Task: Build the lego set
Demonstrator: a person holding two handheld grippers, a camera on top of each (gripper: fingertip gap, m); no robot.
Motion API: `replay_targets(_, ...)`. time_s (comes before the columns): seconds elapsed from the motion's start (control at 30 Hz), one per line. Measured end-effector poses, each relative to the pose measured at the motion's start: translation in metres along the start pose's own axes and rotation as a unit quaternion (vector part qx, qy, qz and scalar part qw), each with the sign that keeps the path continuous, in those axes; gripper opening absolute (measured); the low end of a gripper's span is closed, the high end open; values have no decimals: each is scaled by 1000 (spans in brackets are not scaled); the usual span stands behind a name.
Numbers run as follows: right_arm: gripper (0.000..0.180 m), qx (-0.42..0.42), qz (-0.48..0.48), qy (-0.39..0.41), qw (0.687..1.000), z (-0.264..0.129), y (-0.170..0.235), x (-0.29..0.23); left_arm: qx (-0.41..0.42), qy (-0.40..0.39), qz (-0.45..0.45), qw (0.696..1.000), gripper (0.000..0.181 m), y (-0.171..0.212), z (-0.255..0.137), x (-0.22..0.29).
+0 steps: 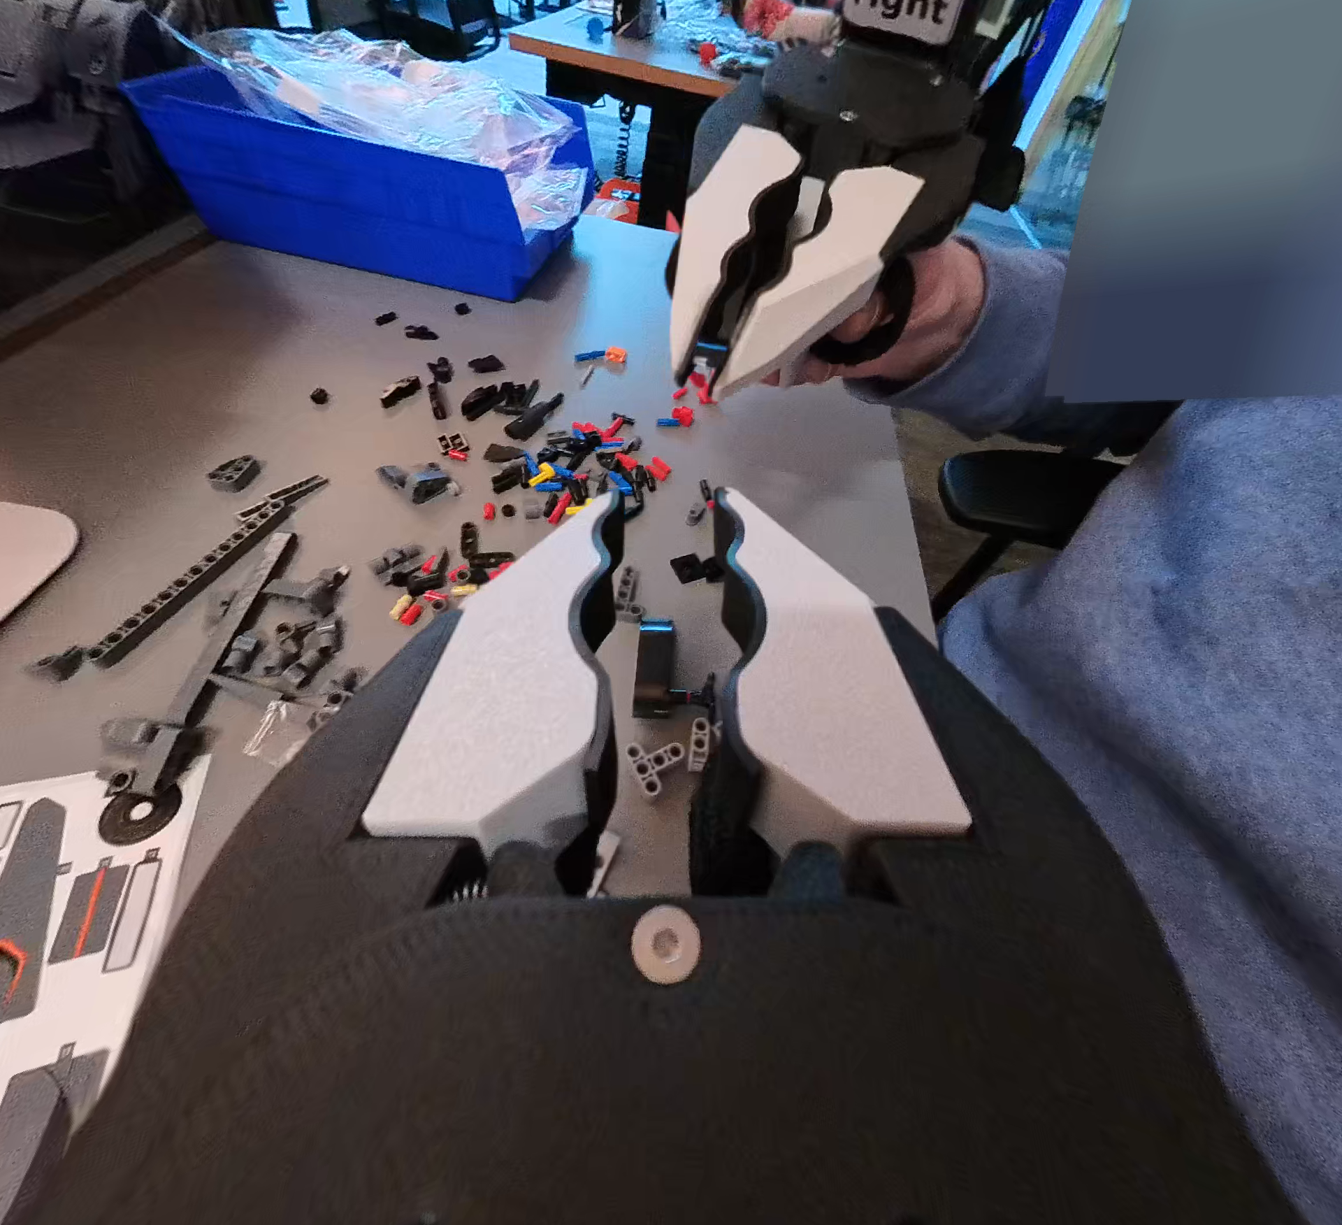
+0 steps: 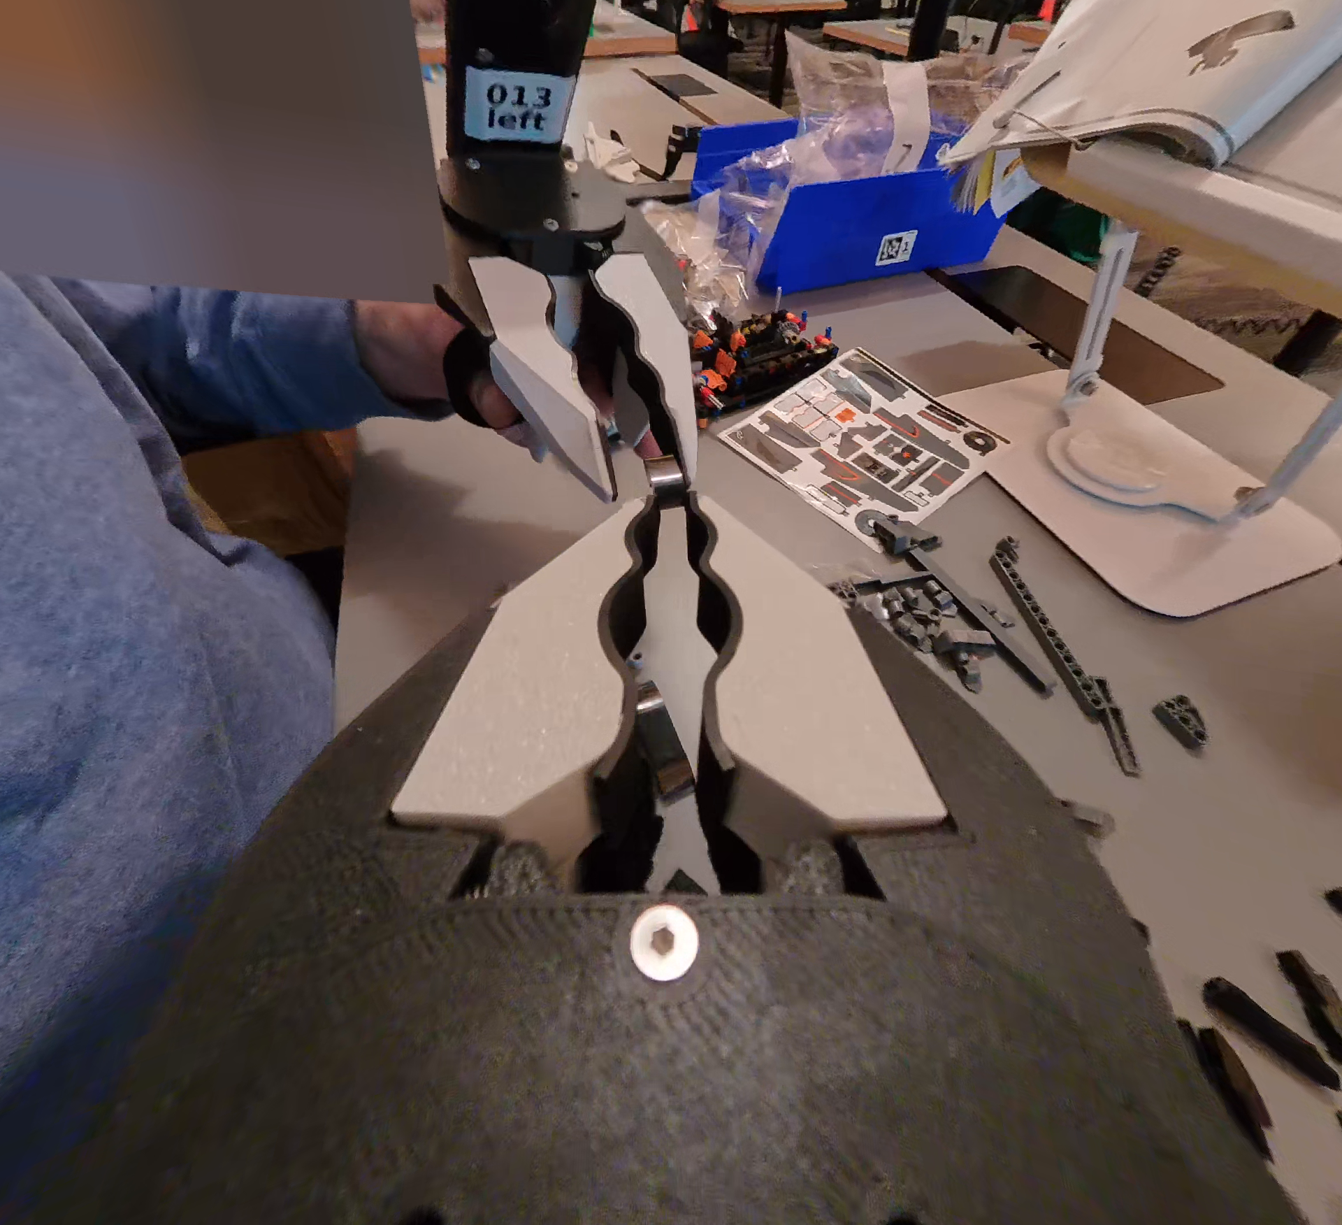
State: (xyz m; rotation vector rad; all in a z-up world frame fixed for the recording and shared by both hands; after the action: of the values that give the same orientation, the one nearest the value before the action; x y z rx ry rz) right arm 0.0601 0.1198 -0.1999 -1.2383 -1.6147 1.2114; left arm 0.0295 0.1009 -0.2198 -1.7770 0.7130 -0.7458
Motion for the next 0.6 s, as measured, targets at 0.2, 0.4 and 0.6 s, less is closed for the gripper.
replay_targets(0.2,4,-65,-23,28,997,-9,30,-10,-155,11,71,985,24,50,5,-5)
replay_targets(0.4,4,-91,-2,40,995,-12,55,-20,-168,23,84,982,21,69,22,10)
replay_targets(0.6,4,-94,-85,71,989,-2,56,-24,-73,54,-41,995,20,48,25,19)
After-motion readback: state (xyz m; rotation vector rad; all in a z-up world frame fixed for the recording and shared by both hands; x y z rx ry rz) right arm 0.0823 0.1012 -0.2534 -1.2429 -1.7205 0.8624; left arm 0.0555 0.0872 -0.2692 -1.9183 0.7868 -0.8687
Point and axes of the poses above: each gripper's, where its closed fingertips meet, z out along the fingers, y out of its underside, x = y × z across the jaws, the point moved 1 cm from there along -z, back along the fingers, and after that the axes turned 3 degrees about y, right-handed, at the moved point
